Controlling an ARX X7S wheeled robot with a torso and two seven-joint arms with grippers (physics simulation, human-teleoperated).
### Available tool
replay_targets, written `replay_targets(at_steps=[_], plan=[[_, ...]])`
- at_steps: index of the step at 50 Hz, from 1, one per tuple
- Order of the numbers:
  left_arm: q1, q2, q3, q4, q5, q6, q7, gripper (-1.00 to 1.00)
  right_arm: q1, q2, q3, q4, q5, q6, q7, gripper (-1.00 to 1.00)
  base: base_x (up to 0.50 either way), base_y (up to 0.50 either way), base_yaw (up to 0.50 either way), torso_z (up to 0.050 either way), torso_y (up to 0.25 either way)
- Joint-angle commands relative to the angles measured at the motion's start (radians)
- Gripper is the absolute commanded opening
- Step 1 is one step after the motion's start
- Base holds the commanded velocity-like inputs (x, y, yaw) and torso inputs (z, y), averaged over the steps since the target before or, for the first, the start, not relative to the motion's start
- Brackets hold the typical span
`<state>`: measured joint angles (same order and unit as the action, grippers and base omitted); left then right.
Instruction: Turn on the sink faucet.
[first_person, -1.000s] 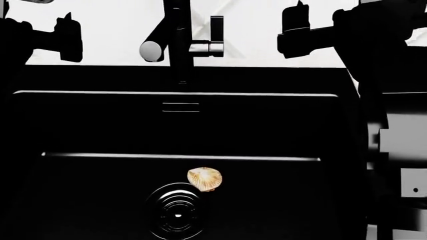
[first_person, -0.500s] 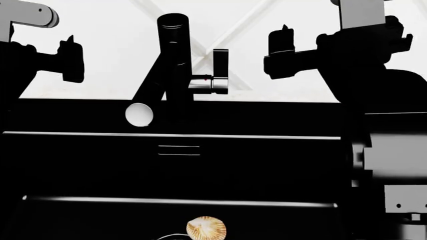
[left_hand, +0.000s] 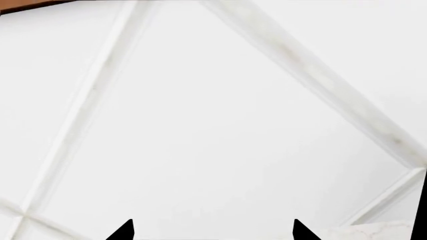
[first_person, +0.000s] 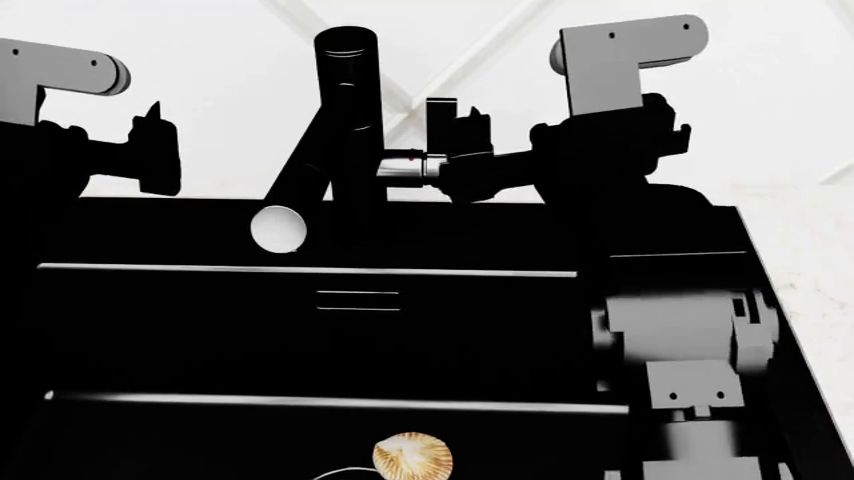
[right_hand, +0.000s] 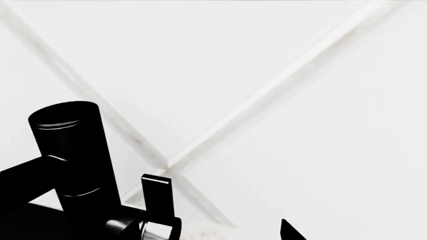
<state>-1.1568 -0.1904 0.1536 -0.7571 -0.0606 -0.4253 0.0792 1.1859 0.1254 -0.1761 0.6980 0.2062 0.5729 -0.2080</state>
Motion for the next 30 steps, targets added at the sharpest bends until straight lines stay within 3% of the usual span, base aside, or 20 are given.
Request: replay_targets(at_steps=[1,12,18,30], plan=[[-0.006,0.003,-0.005,-0.049,-0.009,0.035,-0.005,1.0,0.068,-0.048,-0.035,0.262,-0.022,-0.133,-0.026,1.0,0.0,0.0,0.0,0.0,0.0],[0.0,0.001,-0.008,-0.06,-0.016,0.037,-0.009,1.0,0.117,-0.089,-0.061,0.384,-0.015,-0.196,-0.059,1.0,0.1,0.0,0.0,0.0,0.0],[0.016,-0.004,-0.001,-0.028,-0.018,0.021,0.001,1.0,0.202,-0.115,-0.072,0.604,-0.023,-0.326,-0.072,1.0,0.13,0.0,0.0,0.0,0.0],[0.021,-0.009,-0.003,-0.04,-0.022,0.033,-0.002,1.0,0.195,-0.117,-0.07,0.609,-0.024,-0.33,-0.055,1.0,0.15,0.0,0.0,0.0,0.0]])
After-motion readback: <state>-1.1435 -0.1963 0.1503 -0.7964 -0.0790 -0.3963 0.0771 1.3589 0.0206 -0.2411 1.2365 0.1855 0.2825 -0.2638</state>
